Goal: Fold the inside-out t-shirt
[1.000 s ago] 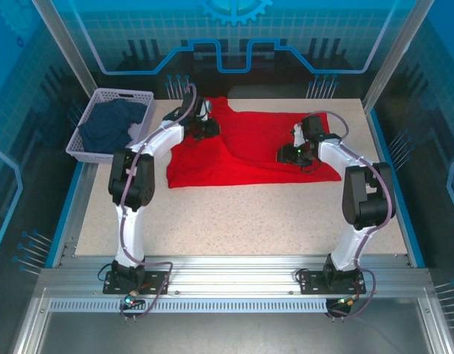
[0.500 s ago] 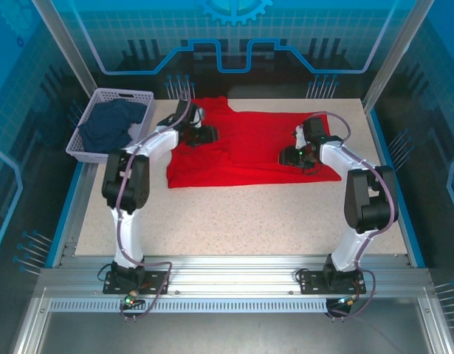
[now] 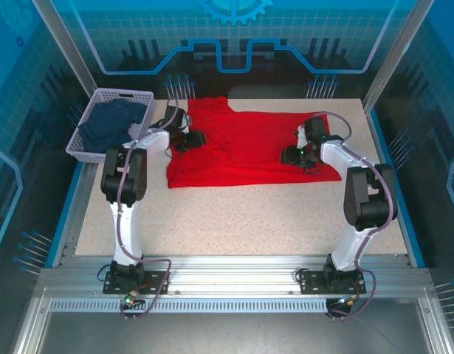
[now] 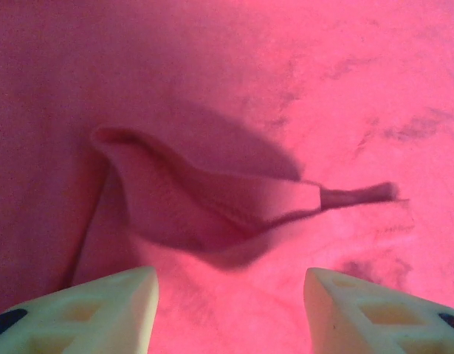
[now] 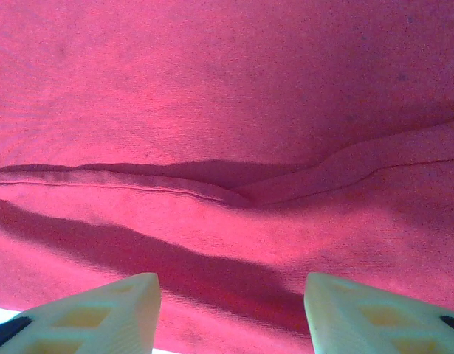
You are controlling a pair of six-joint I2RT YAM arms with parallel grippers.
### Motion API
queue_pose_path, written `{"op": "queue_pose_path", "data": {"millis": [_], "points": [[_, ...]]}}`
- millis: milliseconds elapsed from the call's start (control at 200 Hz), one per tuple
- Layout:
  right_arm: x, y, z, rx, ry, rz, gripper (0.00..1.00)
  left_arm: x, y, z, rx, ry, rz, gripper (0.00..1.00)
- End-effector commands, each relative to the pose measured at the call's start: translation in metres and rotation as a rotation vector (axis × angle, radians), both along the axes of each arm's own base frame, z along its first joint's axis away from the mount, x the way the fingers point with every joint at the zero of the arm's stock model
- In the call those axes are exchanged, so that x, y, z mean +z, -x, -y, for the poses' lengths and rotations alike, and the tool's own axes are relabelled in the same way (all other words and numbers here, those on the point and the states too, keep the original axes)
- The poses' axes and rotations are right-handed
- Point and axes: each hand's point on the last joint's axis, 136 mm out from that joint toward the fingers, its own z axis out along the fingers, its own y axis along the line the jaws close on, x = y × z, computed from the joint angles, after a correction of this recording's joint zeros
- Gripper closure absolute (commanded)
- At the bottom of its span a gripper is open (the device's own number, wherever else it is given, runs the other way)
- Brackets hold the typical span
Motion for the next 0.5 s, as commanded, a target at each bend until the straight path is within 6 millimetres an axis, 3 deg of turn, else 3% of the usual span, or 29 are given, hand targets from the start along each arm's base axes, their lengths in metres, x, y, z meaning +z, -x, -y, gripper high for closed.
{"op": "queue_pose_path", "data": {"millis": [0, 275, 385, 495], "points": [[-0.003, 0.005, 0.003, -0.007, -0.007, -0.018, 0.45, 0.002, -0.017, 0.012, -0.008, 0.069, -0.005, 0.44], [-0.005, 0.011, 0.006, -0.009, -0.001, -0.023, 0.45, 0.015, -0.058, 0.023, -0.001, 0.119, 0.036, 0.44], [-0.003, 0.011, 0.011, -0.016, 0.018, -0.019, 0.45, 0.019, -0.063, 0.022, -0.007, 0.104, 0.034, 0.43], [0.000, 0.009, 0.029, -0.050, 0.050, -0.011, 0.44, 0.039, -0.059, 0.014, -0.002, 0.064, 0.062, 0.42]]}}
